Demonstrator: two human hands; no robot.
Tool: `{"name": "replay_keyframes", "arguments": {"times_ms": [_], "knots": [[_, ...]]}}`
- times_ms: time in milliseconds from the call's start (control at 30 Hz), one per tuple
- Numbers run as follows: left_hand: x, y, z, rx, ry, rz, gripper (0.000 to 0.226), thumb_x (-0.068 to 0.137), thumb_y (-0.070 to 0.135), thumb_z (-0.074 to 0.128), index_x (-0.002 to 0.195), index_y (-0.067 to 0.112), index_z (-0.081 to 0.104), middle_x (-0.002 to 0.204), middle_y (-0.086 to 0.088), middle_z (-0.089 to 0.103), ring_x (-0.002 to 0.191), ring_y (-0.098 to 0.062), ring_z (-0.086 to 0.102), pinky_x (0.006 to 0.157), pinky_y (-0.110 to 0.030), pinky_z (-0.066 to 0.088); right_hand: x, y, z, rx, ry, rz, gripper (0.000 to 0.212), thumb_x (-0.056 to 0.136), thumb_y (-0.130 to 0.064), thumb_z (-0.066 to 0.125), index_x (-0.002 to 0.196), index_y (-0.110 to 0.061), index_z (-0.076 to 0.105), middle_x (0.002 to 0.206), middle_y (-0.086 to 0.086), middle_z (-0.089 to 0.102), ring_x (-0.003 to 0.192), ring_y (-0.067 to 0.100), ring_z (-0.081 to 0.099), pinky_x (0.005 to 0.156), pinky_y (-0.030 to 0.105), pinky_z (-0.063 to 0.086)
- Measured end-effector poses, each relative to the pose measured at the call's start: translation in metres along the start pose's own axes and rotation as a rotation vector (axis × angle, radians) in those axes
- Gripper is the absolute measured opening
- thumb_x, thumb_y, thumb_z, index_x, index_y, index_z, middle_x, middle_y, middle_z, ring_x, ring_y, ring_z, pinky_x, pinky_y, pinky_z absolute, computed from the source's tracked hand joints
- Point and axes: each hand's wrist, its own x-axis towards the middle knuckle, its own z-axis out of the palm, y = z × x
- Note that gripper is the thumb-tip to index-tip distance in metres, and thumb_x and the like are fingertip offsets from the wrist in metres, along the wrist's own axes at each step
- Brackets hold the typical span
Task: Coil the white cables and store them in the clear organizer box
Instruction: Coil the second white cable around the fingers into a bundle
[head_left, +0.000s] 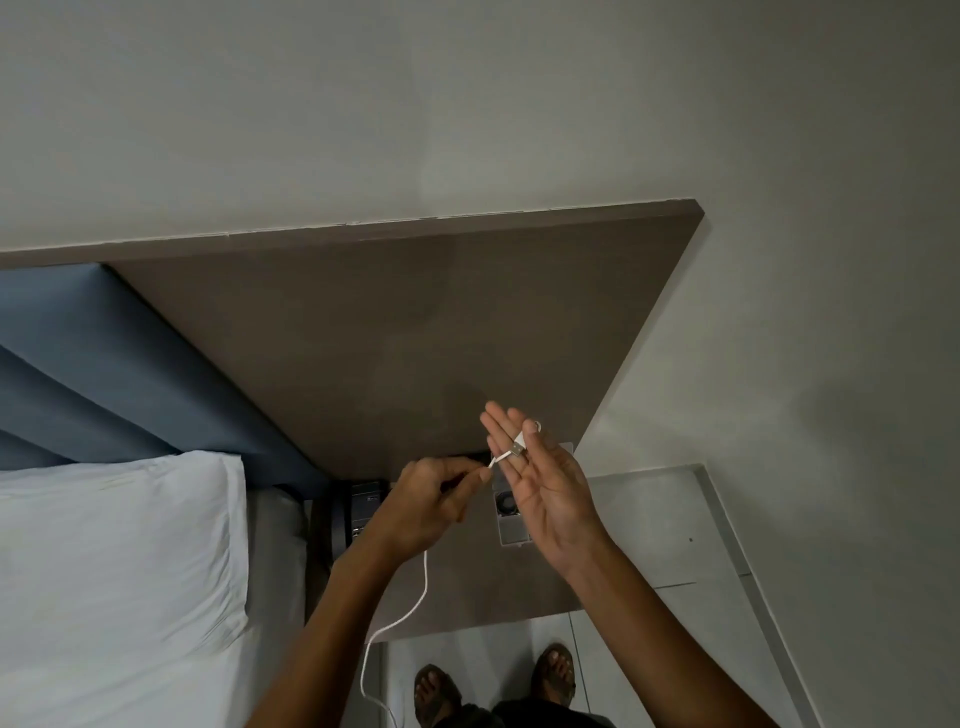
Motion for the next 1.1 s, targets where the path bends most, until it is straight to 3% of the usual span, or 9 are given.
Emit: {"name": "replay_keyframes", "arguments": {"times_ms": [200,267,367,567,800,1100], "knots": [[-0.002,0.004,-0.001,0.13,-0.079,0.004,0.037,0.108,0.031,0.055,0.081,0.009,0.067,0.061,-0.005,0.057,0.053,-0.005,0.049,0.059,-0.013,0.042,-0.004,0.002,0.007,0.003,0.059,-0.03,0.034,0.112,-0.014,0.048,0.138,0.001,0.062,0.148,0.015,0.065,0.14,0.025,0.061,0.118,0.03,0.044],[0.0,0.005,-0.001,0.161,-0.082,-0.005,0.038,0.108,0.03,0.055,0.08,0.007,0.066,0.064,-0.011,0.057,0.055,-0.007,0.044,0.061,-0.021,0.041,-0.004,0.001,0.008,0.035,0.07,-0.018,0.033,0.112,-0.015,0.048,0.137,-0.001,0.062,0.148,0.015,0.065,0.139,0.025,0.061,0.117,0.03,0.046],[0.001,0.006,0.0,0.192,-0.095,-0.031,0.037,0.108,0.032,0.055,0.08,0.011,0.067,0.063,-0.001,0.055,0.057,-0.008,0.044,0.062,-0.027,0.041,-0.005,0.001,0.006,0.065,0.077,-0.009,0.031,0.11,-0.016,0.049,0.134,-0.004,0.065,0.148,0.015,0.065,0.139,0.026,0.061,0.117,0.032,0.046],[0.003,0.007,0.007,0.311,-0.087,-0.047,0.034,0.108,0.031,0.053,0.081,0.015,0.067,0.063,0.006,0.055,0.054,-0.01,0.047,0.058,-0.025,0.037,-0.002,0.003,-0.001,0.078,0.073,0.003,0.035,0.112,-0.019,0.047,0.143,-0.006,0.058,0.151,0.014,0.063,0.142,0.025,0.058,0.119,0.033,0.043],[0.004,0.01,0.012,0.455,-0.082,-0.066,0.033,0.109,0.036,0.049,0.087,0.018,0.067,0.076,0.0,0.064,0.063,-0.015,0.056,0.067,-0.036,0.053,-0.002,0.004,-0.006,0.133,0.068,0.023,0.032,0.113,-0.017,0.046,0.142,-0.008,0.056,0.151,0.015,0.062,0.14,0.026,0.06,0.113,0.03,0.051],[0.001,0.01,0.014,0.504,-0.126,-0.068,0.035,0.109,0.034,0.047,0.078,0.025,0.058,0.066,0.009,0.054,0.057,-0.004,0.051,0.058,-0.022,0.038,-0.009,0.004,0.009,0.041,0.072,0.03,0.028,0.11,-0.019,0.05,0.131,-0.01,0.068,0.149,0.014,0.064,0.141,0.024,0.06,0.12,0.034,0.041]]}}
